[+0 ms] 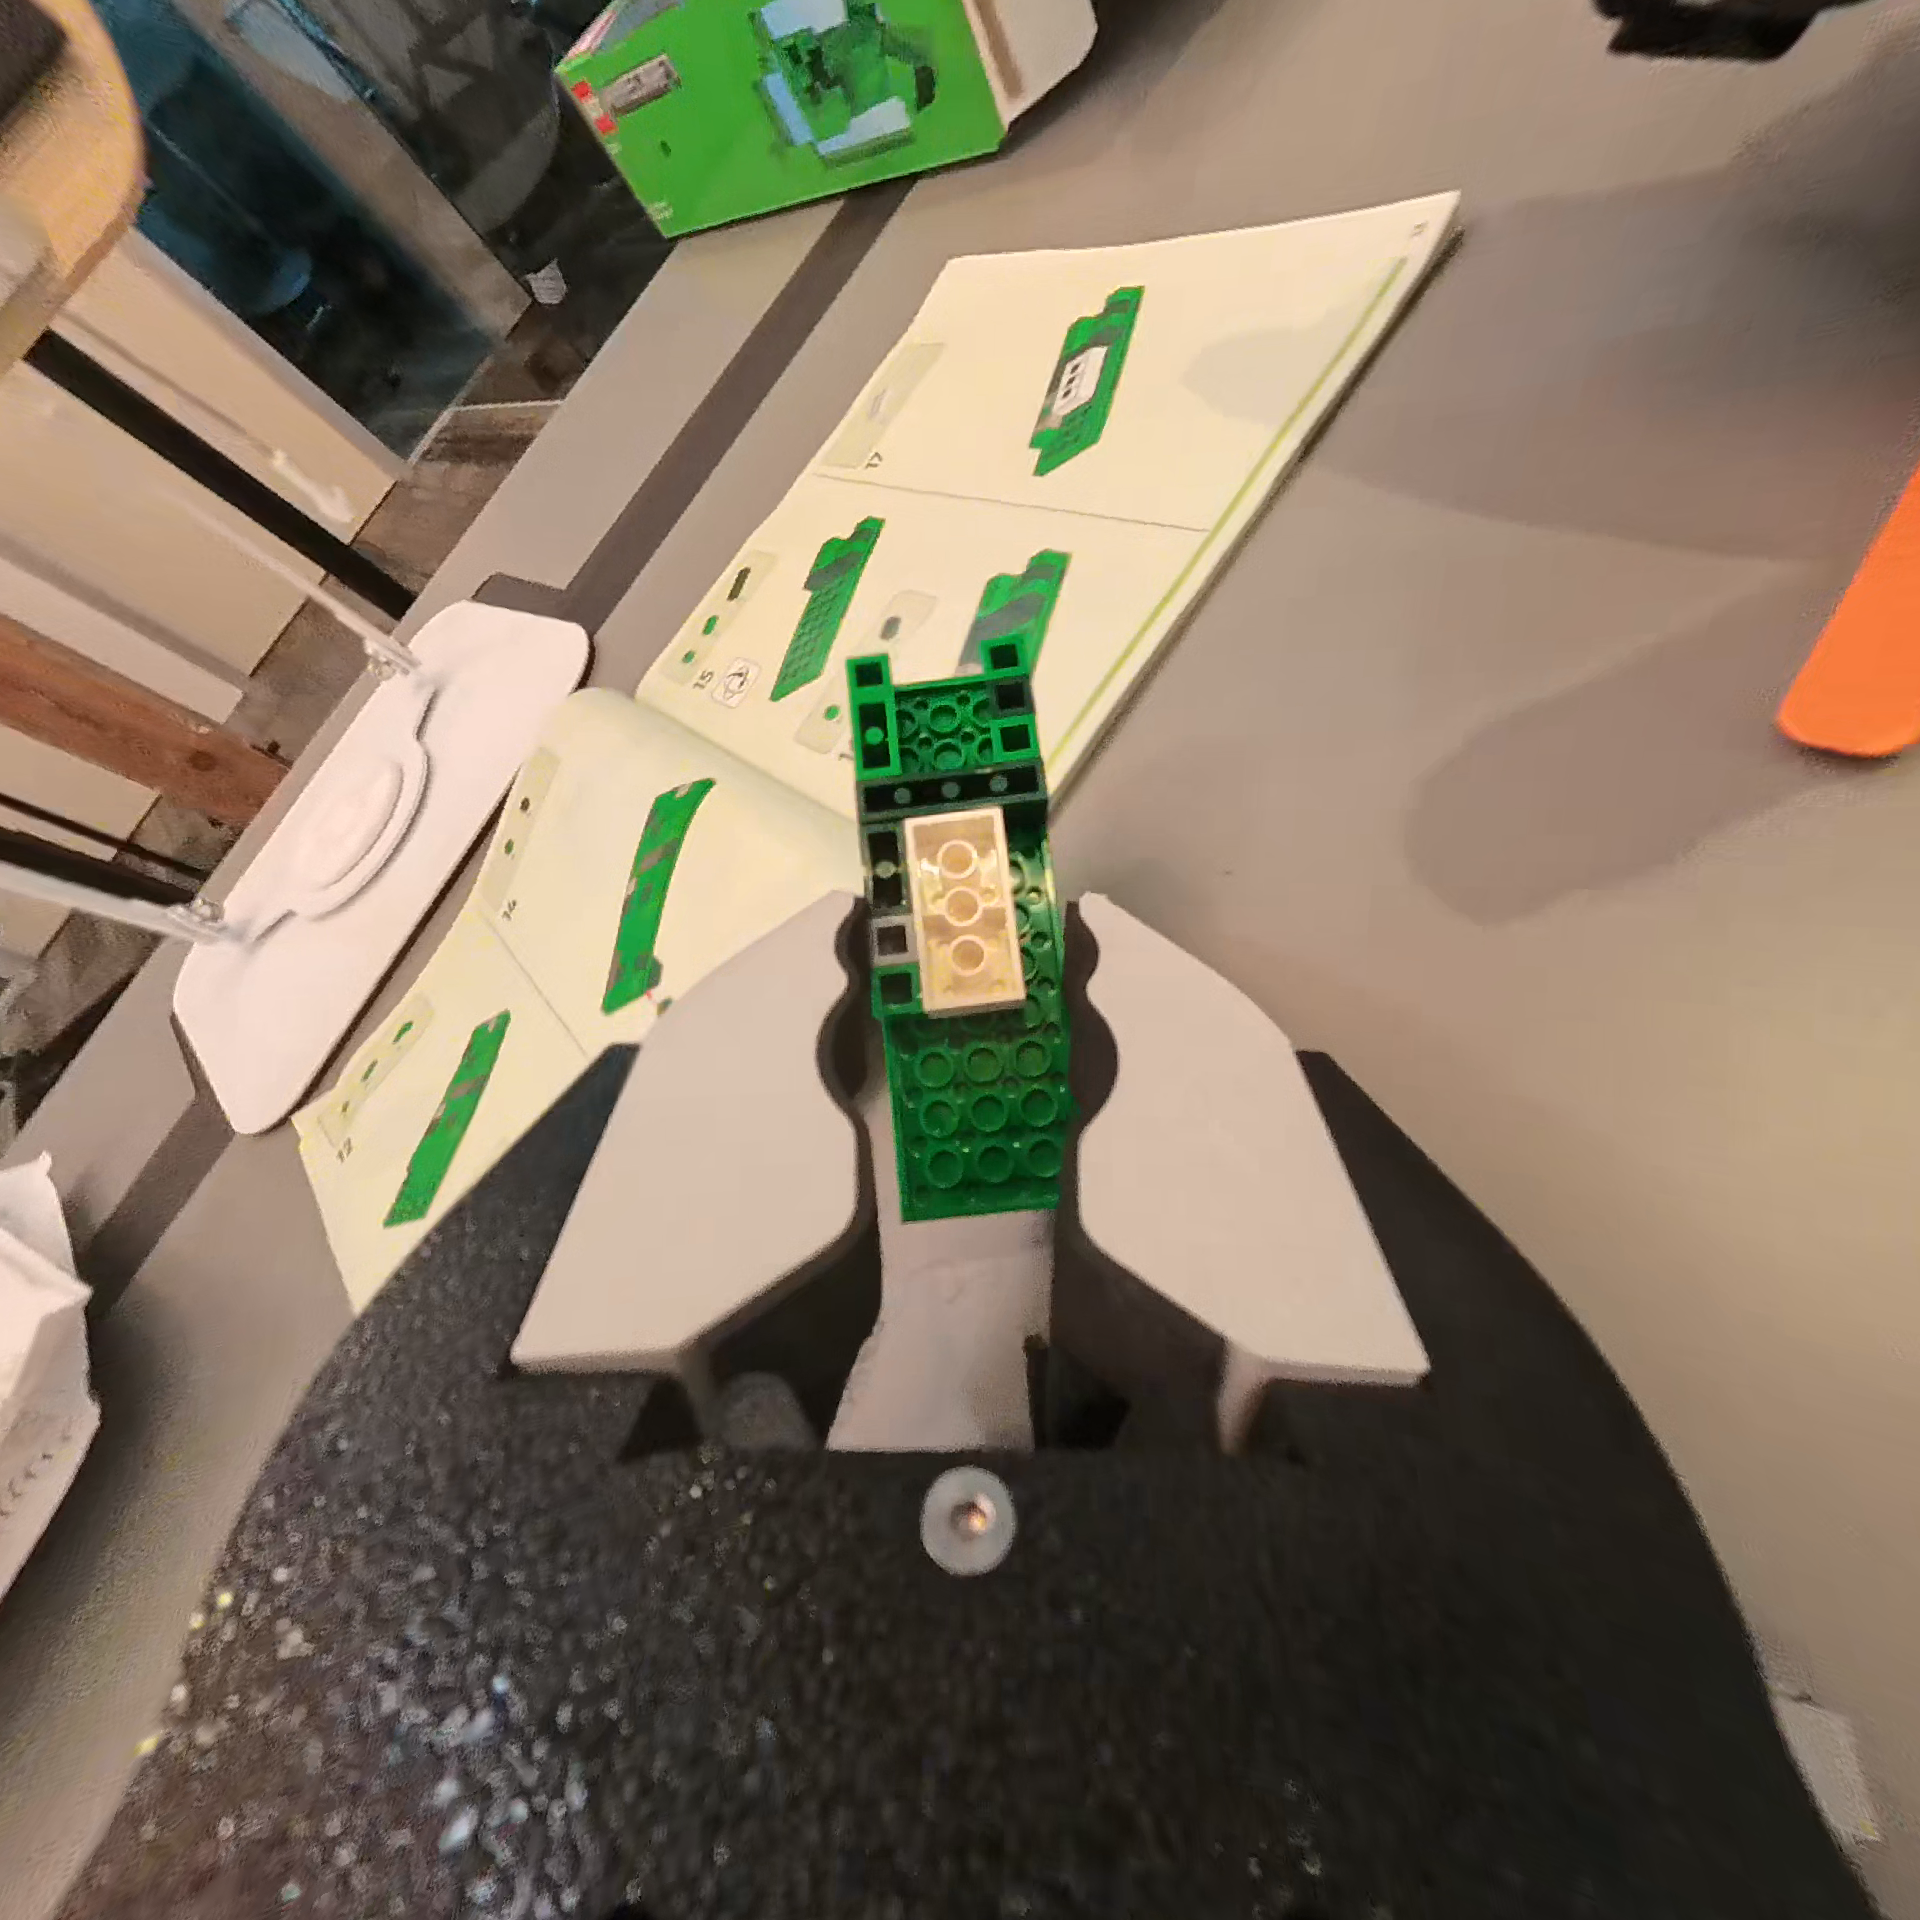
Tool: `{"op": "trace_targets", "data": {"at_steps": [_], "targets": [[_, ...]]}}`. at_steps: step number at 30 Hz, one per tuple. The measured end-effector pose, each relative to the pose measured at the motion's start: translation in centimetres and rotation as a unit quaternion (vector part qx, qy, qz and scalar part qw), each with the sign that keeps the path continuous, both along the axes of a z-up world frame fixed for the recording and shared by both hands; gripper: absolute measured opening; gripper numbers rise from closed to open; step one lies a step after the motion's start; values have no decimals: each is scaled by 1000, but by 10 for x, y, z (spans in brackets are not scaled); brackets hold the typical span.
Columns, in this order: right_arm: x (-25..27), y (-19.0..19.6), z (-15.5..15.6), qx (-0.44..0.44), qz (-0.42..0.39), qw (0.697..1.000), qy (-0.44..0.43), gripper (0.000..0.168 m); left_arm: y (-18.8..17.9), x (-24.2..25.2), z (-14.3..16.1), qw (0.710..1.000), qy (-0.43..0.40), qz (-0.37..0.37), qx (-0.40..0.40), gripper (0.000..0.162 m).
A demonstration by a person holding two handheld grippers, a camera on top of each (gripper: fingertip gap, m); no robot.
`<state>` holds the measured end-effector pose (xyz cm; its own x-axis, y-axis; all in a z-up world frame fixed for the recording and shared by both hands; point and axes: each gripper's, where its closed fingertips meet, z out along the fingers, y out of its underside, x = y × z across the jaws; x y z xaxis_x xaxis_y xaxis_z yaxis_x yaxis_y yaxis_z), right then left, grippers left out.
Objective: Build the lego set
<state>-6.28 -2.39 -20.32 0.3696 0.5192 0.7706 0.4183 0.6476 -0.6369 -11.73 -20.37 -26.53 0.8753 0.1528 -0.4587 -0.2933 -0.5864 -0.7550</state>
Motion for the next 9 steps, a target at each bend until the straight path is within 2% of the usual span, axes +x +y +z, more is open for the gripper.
{"op": "trace_targets", "data": {"at_steps": [5, 9], "targets": [[-13, 18, 1, -26, 5, 999, 20, 0, -10, -7, -4, 1000, -19, -6, 10, 35], [-19, 26, 4, -45, 25, 998, 38, 0, -5, 20, 1, 991, -50, -120, 40, 35]]}}
